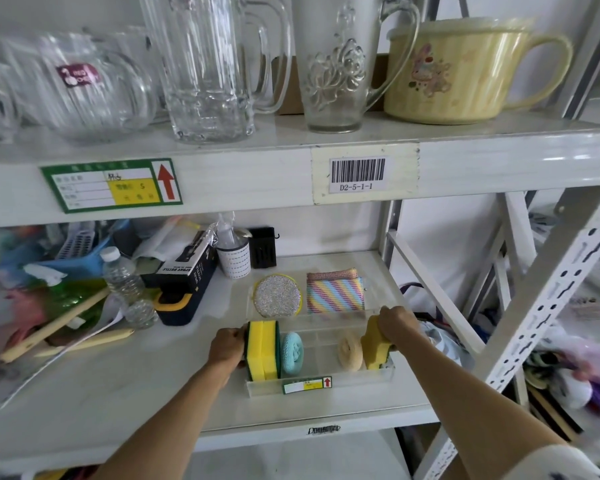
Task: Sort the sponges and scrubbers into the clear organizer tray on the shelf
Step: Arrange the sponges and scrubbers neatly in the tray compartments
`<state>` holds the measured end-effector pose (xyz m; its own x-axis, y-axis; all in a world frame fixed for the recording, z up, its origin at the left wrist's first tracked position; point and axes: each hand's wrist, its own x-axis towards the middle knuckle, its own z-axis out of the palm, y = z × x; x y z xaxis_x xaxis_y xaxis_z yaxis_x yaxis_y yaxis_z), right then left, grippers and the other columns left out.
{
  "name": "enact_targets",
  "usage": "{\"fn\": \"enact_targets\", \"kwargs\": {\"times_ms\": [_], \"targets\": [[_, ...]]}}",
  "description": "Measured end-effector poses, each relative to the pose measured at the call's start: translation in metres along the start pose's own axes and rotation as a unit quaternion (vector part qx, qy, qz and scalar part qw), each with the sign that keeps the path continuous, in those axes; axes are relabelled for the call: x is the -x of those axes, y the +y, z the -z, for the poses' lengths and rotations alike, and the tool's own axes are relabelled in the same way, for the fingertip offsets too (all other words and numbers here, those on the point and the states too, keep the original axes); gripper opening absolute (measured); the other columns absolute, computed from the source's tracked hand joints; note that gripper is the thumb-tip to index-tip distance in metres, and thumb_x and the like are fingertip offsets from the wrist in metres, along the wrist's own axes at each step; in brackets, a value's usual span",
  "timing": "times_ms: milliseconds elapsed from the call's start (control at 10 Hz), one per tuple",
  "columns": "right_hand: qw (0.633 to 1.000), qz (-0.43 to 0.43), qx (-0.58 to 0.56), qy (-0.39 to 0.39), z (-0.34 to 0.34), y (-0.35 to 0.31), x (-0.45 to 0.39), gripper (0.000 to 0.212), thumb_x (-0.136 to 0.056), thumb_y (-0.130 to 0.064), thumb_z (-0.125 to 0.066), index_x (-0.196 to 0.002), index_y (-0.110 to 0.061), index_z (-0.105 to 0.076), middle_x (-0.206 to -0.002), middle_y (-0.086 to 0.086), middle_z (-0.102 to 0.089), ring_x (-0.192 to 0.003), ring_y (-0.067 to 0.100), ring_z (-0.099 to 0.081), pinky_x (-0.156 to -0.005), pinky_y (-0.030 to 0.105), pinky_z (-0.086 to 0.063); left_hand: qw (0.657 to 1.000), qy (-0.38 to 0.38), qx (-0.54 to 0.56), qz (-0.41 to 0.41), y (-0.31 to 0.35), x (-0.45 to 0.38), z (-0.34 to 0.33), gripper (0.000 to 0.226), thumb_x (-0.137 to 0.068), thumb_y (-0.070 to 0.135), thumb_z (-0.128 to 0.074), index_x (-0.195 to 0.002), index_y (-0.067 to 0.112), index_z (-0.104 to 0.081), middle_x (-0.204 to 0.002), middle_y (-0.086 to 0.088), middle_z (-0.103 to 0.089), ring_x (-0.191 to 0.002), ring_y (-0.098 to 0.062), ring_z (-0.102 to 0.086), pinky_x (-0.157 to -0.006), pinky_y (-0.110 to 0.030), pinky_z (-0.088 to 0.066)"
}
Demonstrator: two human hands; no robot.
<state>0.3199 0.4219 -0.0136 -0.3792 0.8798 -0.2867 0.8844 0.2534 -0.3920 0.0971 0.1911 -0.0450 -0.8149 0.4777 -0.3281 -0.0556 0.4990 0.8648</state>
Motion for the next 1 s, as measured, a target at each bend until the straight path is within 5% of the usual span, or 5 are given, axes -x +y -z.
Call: {"fn": "enact_targets", "kwargs": {"times_ms": [400, 500, 600, 700, 1000], "targets": [[0.999, 0.018, 0.029, 0.005, 0.001, -0.004, 0.009, 0.032, -0.099, -0.014, -0.042, -0.125, -0.001, -0.055, -0.122, 0.019, -0.059, -0.108, 0.032, -0.059, -0.086, 0.035, -0.048, 1.000, 0.000, -0.021, 0.000, 0.005, 0.004, 0.002, 0.042, -0.096, 0.038, -0.050, -0.079, 0.002, -0.065, -0.090, -0.024, -0.070, -0.084, -0.038, -0.069, -0.064, -0.037, -0.058], [0.998, 0.031, 0.054, -0.010, 0.005, -0.003, 0.011, 0.033, -0.096, -0.011, -0.051, -0.129, -0.004, -0.051, -0.120, 0.014, -0.058, -0.088, 0.020, -0.053, -0.071, 0.025, -0.044, 1.000, -0.004, -0.026, 0.000, 0.005, 0.001, 0.003, 0.042, -0.096, 0.038, -0.050, -0.076, 0.004, -0.064, -0.089, -0.023, -0.069, -0.076, -0.034, -0.067, -0.062, -0.037, -0.058], [0.996, 0.050, 0.074, -0.007, 0.008, -0.004, 0.015, 0.031, -0.097, -0.012, -0.050, -0.127, -0.004, -0.051, -0.120, 0.014, -0.058, -0.096, 0.024, -0.058, -0.075, 0.026, -0.048, 1.000, -0.010, -0.017, 0.004, 0.004, -0.002, 0.006, 0.039, -0.096, 0.035, -0.050, -0.078, 0.004, -0.065, -0.086, -0.022, -0.068, -0.074, -0.033, -0.065, -0.071, -0.045, -0.059], [0.996, 0.060, 0.067, 0.026, 0.011, -0.007, 0.020, 0.028, -0.098, -0.013, -0.044, -0.124, -0.004, -0.053, -0.121, 0.015, -0.057, -0.109, 0.028, -0.058, -0.089, 0.034, -0.050, 0.999, 0.019, -0.032, -0.009, 0.008, -0.003, 0.014, 0.034, -0.097, 0.028, -0.049, -0.085, 0.002, -0.066, -0.097, -0.025, -0.070, -0.085, -0.036, -0.067, -0.081, -0.048, -0.058], [0.981, 0.074, 0.013, 0.181, 0.027, -0.035, 0.048, 0.026, -0.101, -0.021, -0.036, -0.097, -0.010, -0.059, -0.095, 0.008, -0.063, -0.086, 0.023, -0.063, -0.086, 0.043, -0.054, 0.960, 0.142, -0.164, -0.179, 0.056, 0.023, 0.016, 0.030, -0.097, 0.020, -0.045, -0.101, 0.001, -0.068, -0.106, -0.020, -0.070, -0.095, -0.032, -0.064, -0.079, -0.036, -0.047]]}}
